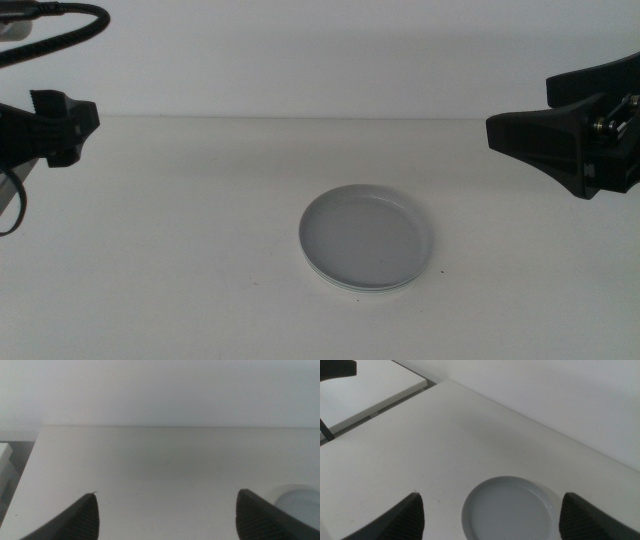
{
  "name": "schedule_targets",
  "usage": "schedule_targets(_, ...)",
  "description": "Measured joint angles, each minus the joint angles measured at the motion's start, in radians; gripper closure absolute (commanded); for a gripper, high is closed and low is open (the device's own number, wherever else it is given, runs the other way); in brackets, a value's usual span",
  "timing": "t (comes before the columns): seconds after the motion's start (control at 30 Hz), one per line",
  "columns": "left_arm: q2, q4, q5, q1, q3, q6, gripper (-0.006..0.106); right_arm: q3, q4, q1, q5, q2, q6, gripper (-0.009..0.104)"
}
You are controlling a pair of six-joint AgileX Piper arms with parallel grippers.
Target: Stack the three bowls on top of each other.
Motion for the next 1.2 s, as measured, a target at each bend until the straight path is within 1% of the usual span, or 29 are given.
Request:
schedule_targets(0.13, 0.0, 0.0, -0.004, 0.0, 0.002, 0.0, 0.007, 0.017, -0.004, -0.049, 0.0, -0.022, 0.0, 0.002)
schedule_targets(0.23, -0.026, 0.005, -0.052, 0.0, 0.041, 0.0, 0.007, 0.07, -0.024, -0.122, -0.04, -0.059, 0.0, 0.002)
schedule_targets(0.4, -0.204, 0.085, -0.073, 0.0, 0.201, 0.0, 0.007, 0.227, -0.113, -0.21, -0.17, -0.17, 0.0, 0.002)
schedule_targets(0.47, -0.317, 0.101, -0.08, 0.0, 0.308, 0.0, 0.007, 0.287, -0.143, -0.23, -0.208, -0.231, 0.0, 0.002)
schedule_targets(0.57, -0.495, 0.107, -0.096, 0.0, 0.443, 0.0, 0.007, 0.374, -0.186, -0.242, -0.23, -0.34, 0.0, 0.002)
schedule_targets(0.67, -0.651, 0.107, -0.098, 0.0, 0.555, 0.0, 0.007, 0.462, -0.201, -0.247, -0.234, -0.456, 0.0, 0.002)
schedule_targets(0.8, -0.822, 0.107, -0.097, 0.0, 0.652, 0.0, 0.007, 0.556, -0.243, -0.247, -0.236, -0.598, 0.0, 0.002)
schedule_targets(0.87, -0.888, 0.107, -0.082, 0.0, 0.676, 0.0, 0.007, 0.589, -0.253, -0.247, -0.236, -0.648, 0.0, 0.002)
schedule_targets(0.97, -0.936, 0.105, -0.062, 0.0, 0.683, 0.0, 0.007, 0.621, -0.258, -0.247, -0.238, -0.701, 0.0, 0.002)
schedule_targets(1.2, -0.942, 0.105, -0.058, 0.0, 0.684, 0.0, 0.007, 0.641, -0.26, -0.247, -0.251, -0.782, 0.0, 0.002)
